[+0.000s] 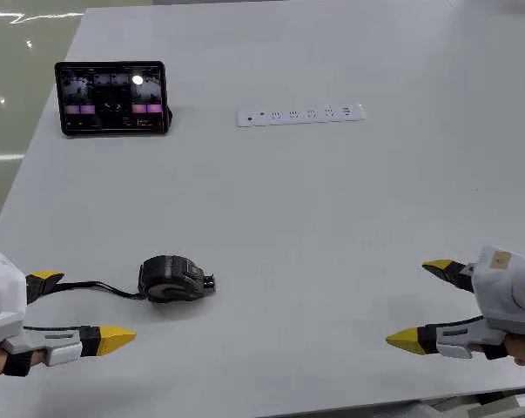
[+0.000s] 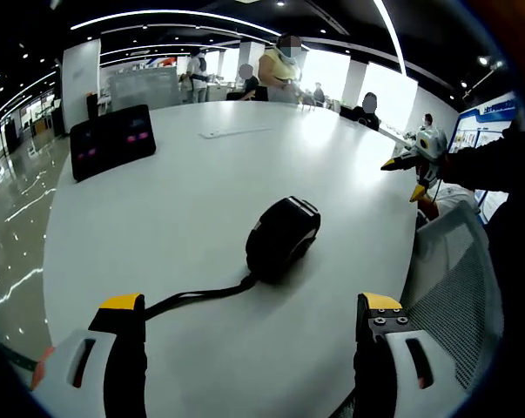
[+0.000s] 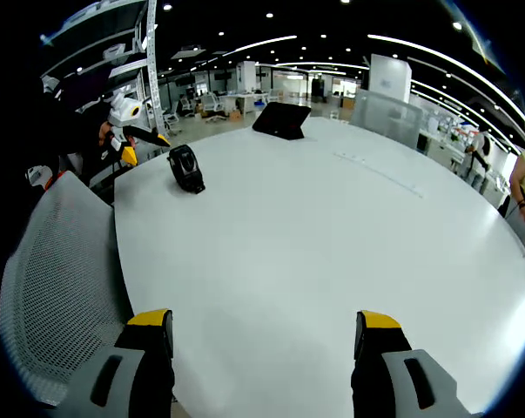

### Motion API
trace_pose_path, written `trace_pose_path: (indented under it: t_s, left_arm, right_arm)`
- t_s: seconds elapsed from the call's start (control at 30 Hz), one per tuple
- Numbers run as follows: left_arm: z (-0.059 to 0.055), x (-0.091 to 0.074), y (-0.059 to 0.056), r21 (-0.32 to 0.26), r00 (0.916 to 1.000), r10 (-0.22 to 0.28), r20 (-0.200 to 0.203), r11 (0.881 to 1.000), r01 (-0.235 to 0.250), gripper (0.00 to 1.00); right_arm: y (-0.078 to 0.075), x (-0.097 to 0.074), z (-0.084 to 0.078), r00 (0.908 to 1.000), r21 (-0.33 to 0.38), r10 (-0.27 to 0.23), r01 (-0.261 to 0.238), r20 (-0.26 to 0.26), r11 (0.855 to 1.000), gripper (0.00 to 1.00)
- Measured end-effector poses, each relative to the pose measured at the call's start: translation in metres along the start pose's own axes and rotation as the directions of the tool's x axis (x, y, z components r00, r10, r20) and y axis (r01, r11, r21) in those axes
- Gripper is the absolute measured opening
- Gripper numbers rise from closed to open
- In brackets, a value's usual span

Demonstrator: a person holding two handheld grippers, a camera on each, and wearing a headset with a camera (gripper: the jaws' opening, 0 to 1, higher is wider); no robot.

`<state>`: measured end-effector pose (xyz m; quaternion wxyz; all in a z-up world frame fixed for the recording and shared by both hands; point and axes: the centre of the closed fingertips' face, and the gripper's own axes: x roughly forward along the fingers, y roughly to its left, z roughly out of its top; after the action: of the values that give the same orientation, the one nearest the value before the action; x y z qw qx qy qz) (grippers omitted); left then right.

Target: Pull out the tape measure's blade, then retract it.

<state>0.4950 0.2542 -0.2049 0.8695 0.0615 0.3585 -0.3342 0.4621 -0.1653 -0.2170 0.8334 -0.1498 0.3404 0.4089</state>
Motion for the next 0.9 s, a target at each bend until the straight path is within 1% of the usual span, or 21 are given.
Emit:
trace_pose_path:
  t_s: [0.07, 0.13, 0.17, 0.2, 0.37, 0.4, 0.43, 0.5, 0.53, 0.57, 0.7, 0.77, 0.9]
  left_arm:
    - [-0.001, -0.001, 0.0, 0.003, 1.0, -0.005, -0.003, 1.0, 0.005, 0.99]
    - [-0.002, -0.002, 0.001, 0.008, 1.0, -0.005, -0.008, 1.0, 0.005, 0.99]
    - [-0.002, -0.004, 0.001, 0.01, 0.9999, -0.004, -0.01, 1.0, 0.004, 0.99]
    - [-0.002, -0.004, 0.001, 0.013, 0.9999, -0.003, -0.01, 1.0, 0.003, 0.99]
    - [-0.003, -0.007, 0.0, 0.019, 0.9997, -0.008, -0.022, 1.0, 0.009, 0.99]
    - [-0.002, -0.008, 0.0, 0.016, 0.9998, -0.013, -0.017, 1.0, 0.014, 0.99]
    - [-0.003, -0.009, -0.006, 0.002, 0.9989, -0.044, -0.017, 0.999, 0.044, 0.99]
    - [-0.001, -0.009, -0.005, 0.013, 0.9993, -0.036, -0.012, 0.999, 0.036, 0.99]
    - [-0.002, -0.01, -0.007, 0.008, 0.9988, -0.046, -0.016, 0.999, 0.046, 0.99]
    - [-0.001, -0.01, -0.008, 0.007, 0.9987, -0.049, -0.011, 0.999, 0.049, 0.99]
    - [0.001, -0.011, -0.005, 0.009, 0.9994, -0.034, -0.007, 0.999, 0.034, 0.99]
    - [0.0, -0.012, -0.005, 0.006, 0.9994, -0.032, -0.013, 0.999, 0.032, 0.99]
    - [0.001, -0.013, -0.002, 0.01, 0.9997, -0.02, -0.01, 1.0, 0.021, 0.99]
  right_arm:
    - [-0.004, -0.004, -0.003, 1.0, 0.005, -0.005, 0.005, 0.003, 1.0, 0.91]
    - [-0.009, -0.009, -0.009, 0.9999, 0.039, -0.005, 0.005, -0.01, 0.999, 0.98]
    - [-0.013, -0.012, -0.01, 0.9999, 0.038, -0.01, 0.01, -0.01, 0.999, 0.99]
    - [-0.01, -0.013, -0.009, 0.9999, 0.039, -0.013, 0.013, -0.012, 0.999, 0.99]
    - [-0.015, -0.02, -0.011, 0.9997, 0.059, -0.02, 0.021, -0.016, 0.998, 0.99]
    - [-0.016, -0.019, -0.011, 0.9996, 0.059, -0.021, 0.022, -0.017, 0.998, 0.99]
    - [-0.015, -0.019, -0.011, 0.9996, 0.06, -0.02, 0.021, -0.02, 0.998, 0.99]
    - [-0.013, -0.019, -0.011, 0.9997, 0.064, -0.012, 0.013, -0.021, 0.998, 0.99]
    - [-0.012, -0.019, -0.01, 0.9998, 0.065, -0.008, 0.009, -0.019, 0.998, 0.99]
    - [-0.01, -0.018, -0.01, 0.9998, 0.065, -0.004, 0.005, -0.017, 0.998, 0.99]
    - [-0.008, -0.017, -0.009, 0.9998, 0.054, 0.009, -0.008, -0.019, 0.998, 0.99]
    - [-0.007, -0.017, -0.006, 0.9998, 0.056, 0.014, -0.014, -0.014, 0.998, 0.99]
    - [-0.008, -0.018, -0.004, 0.9998, 0.053, 0.018, -0.018, -0.008, 0.998, 0.99]
